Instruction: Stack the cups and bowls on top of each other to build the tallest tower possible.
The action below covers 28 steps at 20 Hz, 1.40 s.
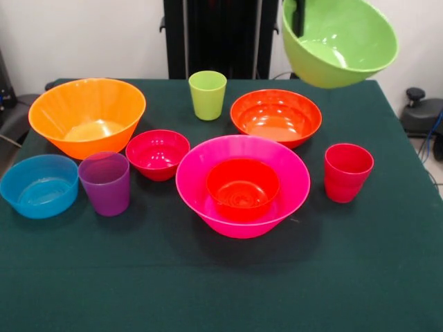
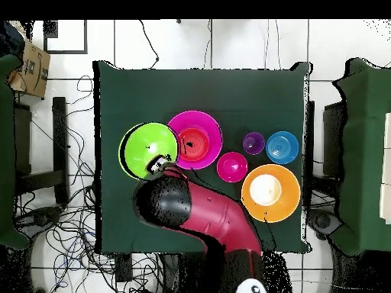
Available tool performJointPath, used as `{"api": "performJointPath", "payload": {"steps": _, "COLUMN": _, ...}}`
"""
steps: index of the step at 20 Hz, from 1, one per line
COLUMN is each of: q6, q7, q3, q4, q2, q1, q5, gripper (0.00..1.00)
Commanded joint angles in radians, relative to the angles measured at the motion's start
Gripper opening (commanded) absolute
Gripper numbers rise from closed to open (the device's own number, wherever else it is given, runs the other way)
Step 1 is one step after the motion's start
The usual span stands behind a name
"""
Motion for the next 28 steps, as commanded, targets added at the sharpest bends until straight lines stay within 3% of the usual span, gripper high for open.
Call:
{"api": "performJointPath", "payload": {"steps": 1, "q6": 0.007, "q7": -0.244, "q3": 0.183, "q4": -0.048, "q2": 0.133, "q1": -0.085, "q5": -0.186, "gripper": 0.0}}
{"api": "performJointPath", "payload": {"steps": 7, "q6": -0.033, "q7": -0.214, "q3": 0.216, "q4": -0.128, "q2": 0.23, "q1": -0.131, "q5": -0.324, "gripper": 0.0}}
{"api": "performJointPath", "payload": {"steps": 11, "q6": -0.033, "q7": -0.184, "q3": 0.248, "q4": -0.16, "q2": 0.259, "q1": -0.155, "q5": -0.38, "gripper": 0.0}}
{"api": "performJointPath", "payload": {"steps": 20, "q6": 0.002, "q7": -0.153, "q3": 0.301, "q4": -0.192, "q2": 0.269, "q1": -0.204, "q5": -0.439, "gripper": 0.0}}
{"api": "performJointPath", "payload": {"steps": 28, "q6": 0.11, "q7": -0.178, "q3": 0.341, "q4": -0.281, "q2": 0.281, "q1": -0.236, "q5": -0.466, "gripper": 0.0}}
